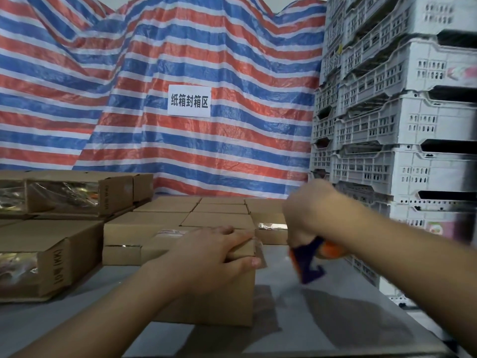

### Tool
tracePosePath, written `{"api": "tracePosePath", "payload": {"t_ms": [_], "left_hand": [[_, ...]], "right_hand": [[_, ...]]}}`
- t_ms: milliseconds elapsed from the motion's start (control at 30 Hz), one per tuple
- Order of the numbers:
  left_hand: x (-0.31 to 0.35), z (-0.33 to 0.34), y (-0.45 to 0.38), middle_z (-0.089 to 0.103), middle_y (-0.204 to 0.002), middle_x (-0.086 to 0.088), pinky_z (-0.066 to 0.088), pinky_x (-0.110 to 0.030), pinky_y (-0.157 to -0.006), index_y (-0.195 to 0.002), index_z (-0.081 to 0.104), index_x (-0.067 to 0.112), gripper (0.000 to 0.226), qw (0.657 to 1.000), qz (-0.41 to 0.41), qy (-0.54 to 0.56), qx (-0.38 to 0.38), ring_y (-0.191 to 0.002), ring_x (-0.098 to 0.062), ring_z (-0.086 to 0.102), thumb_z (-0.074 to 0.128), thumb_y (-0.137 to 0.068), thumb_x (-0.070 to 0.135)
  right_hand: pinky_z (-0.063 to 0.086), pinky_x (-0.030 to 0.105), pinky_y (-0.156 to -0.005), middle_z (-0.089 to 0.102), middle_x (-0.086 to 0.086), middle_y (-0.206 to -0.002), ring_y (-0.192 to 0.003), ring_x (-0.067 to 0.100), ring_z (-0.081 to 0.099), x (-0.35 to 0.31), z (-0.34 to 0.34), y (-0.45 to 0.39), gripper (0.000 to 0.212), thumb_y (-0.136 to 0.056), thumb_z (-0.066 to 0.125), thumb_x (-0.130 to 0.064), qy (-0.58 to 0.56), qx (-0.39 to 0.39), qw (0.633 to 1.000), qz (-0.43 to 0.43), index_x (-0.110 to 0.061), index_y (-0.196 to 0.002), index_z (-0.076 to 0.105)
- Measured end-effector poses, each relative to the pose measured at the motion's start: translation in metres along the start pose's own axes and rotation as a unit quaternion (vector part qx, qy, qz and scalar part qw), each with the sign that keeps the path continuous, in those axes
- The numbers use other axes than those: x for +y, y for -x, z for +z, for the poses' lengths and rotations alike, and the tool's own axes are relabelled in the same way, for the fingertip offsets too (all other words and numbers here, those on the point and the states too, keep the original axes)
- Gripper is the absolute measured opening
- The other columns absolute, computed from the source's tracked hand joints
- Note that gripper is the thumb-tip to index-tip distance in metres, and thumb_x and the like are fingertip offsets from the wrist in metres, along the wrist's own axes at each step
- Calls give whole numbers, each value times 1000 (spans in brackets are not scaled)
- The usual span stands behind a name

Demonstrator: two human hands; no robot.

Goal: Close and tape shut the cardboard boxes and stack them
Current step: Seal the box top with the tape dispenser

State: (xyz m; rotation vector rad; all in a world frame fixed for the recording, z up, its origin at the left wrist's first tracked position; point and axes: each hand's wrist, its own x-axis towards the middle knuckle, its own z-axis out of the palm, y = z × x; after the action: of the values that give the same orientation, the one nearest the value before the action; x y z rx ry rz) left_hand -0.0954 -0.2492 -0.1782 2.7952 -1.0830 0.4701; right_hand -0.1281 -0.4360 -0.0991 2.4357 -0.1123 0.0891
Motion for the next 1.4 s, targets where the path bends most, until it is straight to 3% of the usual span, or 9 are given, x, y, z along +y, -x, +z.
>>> {"api": "tracePosePath", "payload": {"t_ms": [100, 233, 600, 667, 800, 867, 1067, 1333, 1400], "left_hand": [[2, -1, 3, 27, -157, 13, 30, -37, -110, -149, 19, 48, 67, 1000, -3, 5, -11, -138, -14, 34, 28, -89, 75], [3, -2, 3, 31, -155, 10, 28, -36, -110, -150, 20, 46, 66, 1000, 3, 0, -7, -137, -14, 34, 28, -90, 73], [1, 2, 1, 35, -152, 12, 30, -32, -105, -149, 23, 45, 65, 1000, 16, 2, 17, -134, -11, 38, 28, -90, 74], [1, 3, 1, 35, -152, 12, 31, -33, -106, -149, 23, 46, 66, 1000, 13, -1, 14, -134, -12, 37, 27, -89, 75], [0, 3, -1, 34, -153, 12, 31, -33, -107, -149, 22, 47, 67, 1000, 12, -1, 8, -135, -12, 37, 27, -88, 76], [-1, 3, -2, 35, -152, 11, 31, -33, -106, -149, 22, 47, 68, 1000, 13, -6, 8, -134, -12, 38, 26, -88, 76], [-5, 9, -3, 53, -133, 8, 43, -32, -99, -140, 39, 35, 79, 999, 7, -17, 27, -115, -9, 51, 28, -79, 85], [-7, 16, -6, 52, -131, 13, 36, -23, -89, -136, 34, 37, 82, 997, 12, -10, 76, -111, -5, 50, 50, -70, 83], [-8, 17, -5, 42, -144, 12, 33, -25, -97, -144, 24, 38, 92, 997, 10, 2, 79, -125, -7, 43, 57, -70, 79]], "right_hand": [[41, 34, -69, 37, -3, -72, -60, 17, 35, -11, 37, 1, 39, -95, 52, -41, 6, 50, 999, 12, -22, -67, 33], [38, 30, -59, 50, -3, -77, -73, 18, 55, -13, 92, -1, 43, -98, 40, -60, -110, 146, 976, 120, -23, -87, 58], [36, 29, -51, 46, -6, -67, -65, 15, 56, -26, 106, 11, 62, -96, 18, -71, -236, 137, 948, 163, -27, -77, 56], [40, 30, -57, 57, -2, -71, -69, 16, 60, -20, 80, 7, 65, -97, 20, -66, -425, 216, 867, 142, -20, -75, 60], [41, 38, -108, 59, -5, -135, -127, 17, 52, -30, 20, -12, 61, -102, 24, -61, -783, 181, 593, 39, -22, -137, 55], [41, 23, -97, 55, -15, -127, -119, 5, 51, -44, 1, -18, 47, -106, 24, -55, -847, 149, 511, -4, -26, -131, 52], [31, 22, -89, 45, -8, -148, -109, 3, 41, -86, 9, -36, 56, -104, 26, -58, -880, 121, 460, -5, -29, -151, 36], [55, 20, -54, 67, -2, -113, -86, 12, 71, -112, 52, -17, 46, -100, 41, -57, -940, 69, 329, 60, -28, -133, 56], [61, 33, -72, 71, 8, -113, -97, 23, 72, -121, 60, -10, 53, -96, 44, -62, -948, 35, 306, 74, -24, -131, 59]]}}
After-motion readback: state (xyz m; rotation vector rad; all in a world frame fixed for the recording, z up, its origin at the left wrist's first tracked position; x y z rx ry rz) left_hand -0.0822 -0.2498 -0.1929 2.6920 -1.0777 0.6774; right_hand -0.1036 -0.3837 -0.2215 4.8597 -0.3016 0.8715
